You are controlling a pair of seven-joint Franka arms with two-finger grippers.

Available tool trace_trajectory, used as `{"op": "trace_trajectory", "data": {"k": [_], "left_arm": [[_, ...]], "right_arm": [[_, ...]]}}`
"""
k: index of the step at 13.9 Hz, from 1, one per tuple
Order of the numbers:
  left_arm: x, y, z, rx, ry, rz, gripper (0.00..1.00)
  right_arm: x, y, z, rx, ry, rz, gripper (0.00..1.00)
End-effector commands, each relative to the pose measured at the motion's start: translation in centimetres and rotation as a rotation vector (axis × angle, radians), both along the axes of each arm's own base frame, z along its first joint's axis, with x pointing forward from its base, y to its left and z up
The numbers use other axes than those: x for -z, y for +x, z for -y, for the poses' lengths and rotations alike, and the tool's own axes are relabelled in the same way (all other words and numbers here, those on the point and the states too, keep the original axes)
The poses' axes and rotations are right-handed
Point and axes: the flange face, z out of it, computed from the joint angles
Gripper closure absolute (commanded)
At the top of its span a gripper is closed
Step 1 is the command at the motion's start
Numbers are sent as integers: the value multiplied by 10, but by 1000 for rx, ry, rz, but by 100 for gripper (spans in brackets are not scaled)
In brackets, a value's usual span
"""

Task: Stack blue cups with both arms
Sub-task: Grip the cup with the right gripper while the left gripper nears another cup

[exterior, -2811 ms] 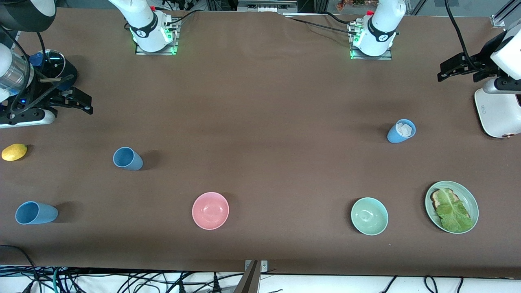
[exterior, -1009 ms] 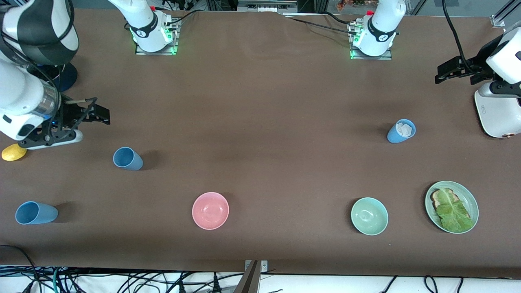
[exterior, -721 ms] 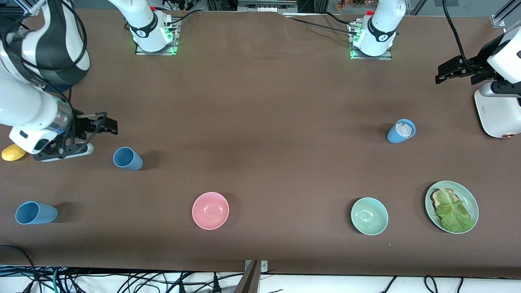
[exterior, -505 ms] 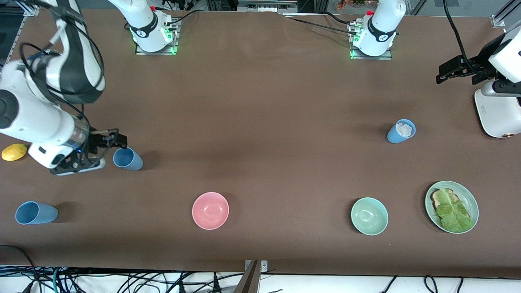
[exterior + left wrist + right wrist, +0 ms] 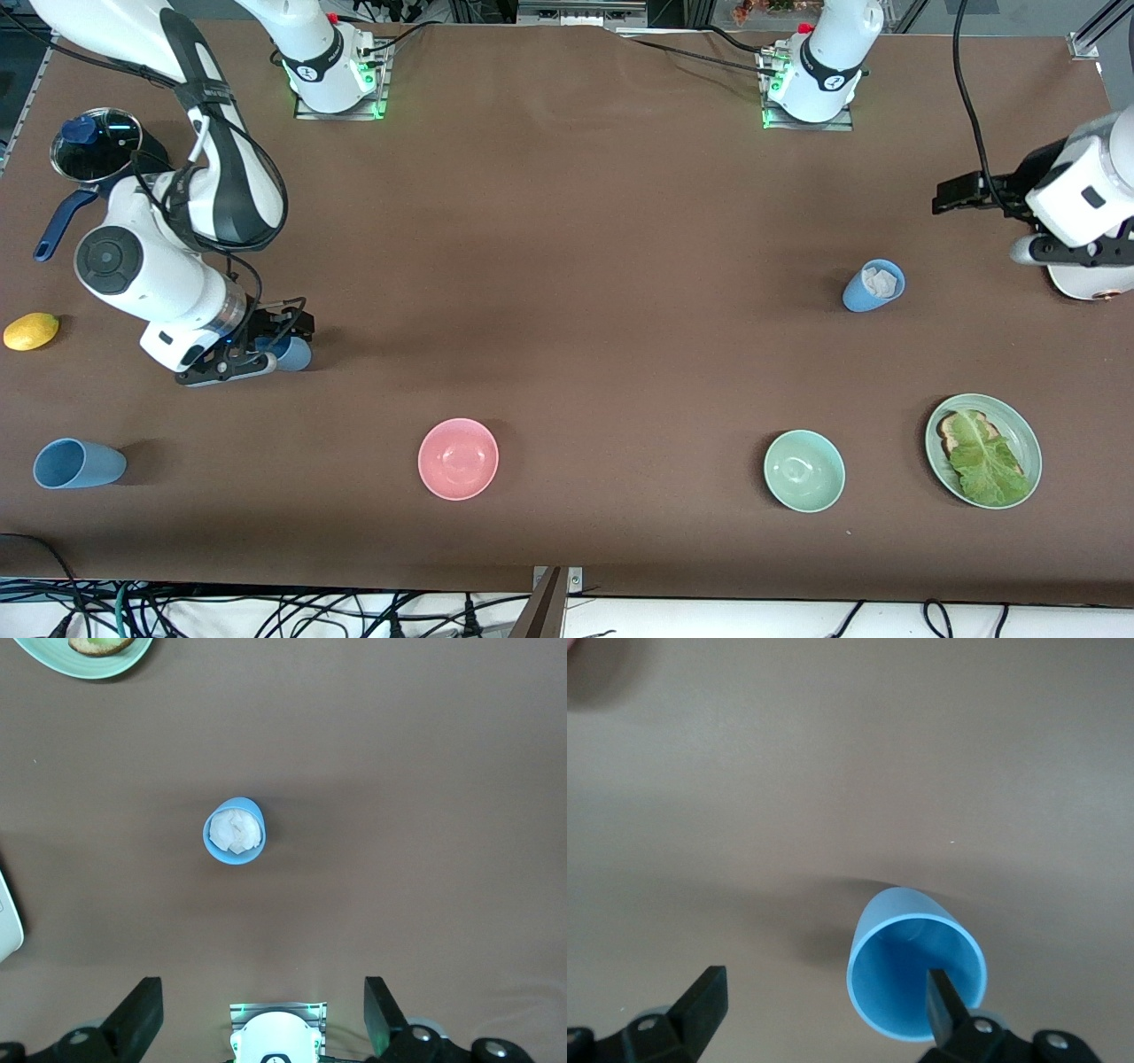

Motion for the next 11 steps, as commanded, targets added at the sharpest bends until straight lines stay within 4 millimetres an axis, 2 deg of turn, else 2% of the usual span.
{"op": "trace_trajectory", "data": {"k": [1, 3, 6, 8, 11], "left_arm": [[30, -2, -28, 12, 0, 12, 0], [60, -3, -44, 51, -19, 25, 0], [100, -10, -44, 61, -16, 62, 0], [125, -25, -43, 61, -5, 118, 0], [158, -40, -48, 110, -4, 191, 0]], "right_arm": [[14, -17, -1, -20, 5, 29, 1], [23, -23, -1, -20, 5, 30, 1], [35, -31, 1, -16, 5, 15, 2], [42, -36, 2, -15, 7, 27, 2], [42, -35, 2, -16, 7, 29, 2]]}}
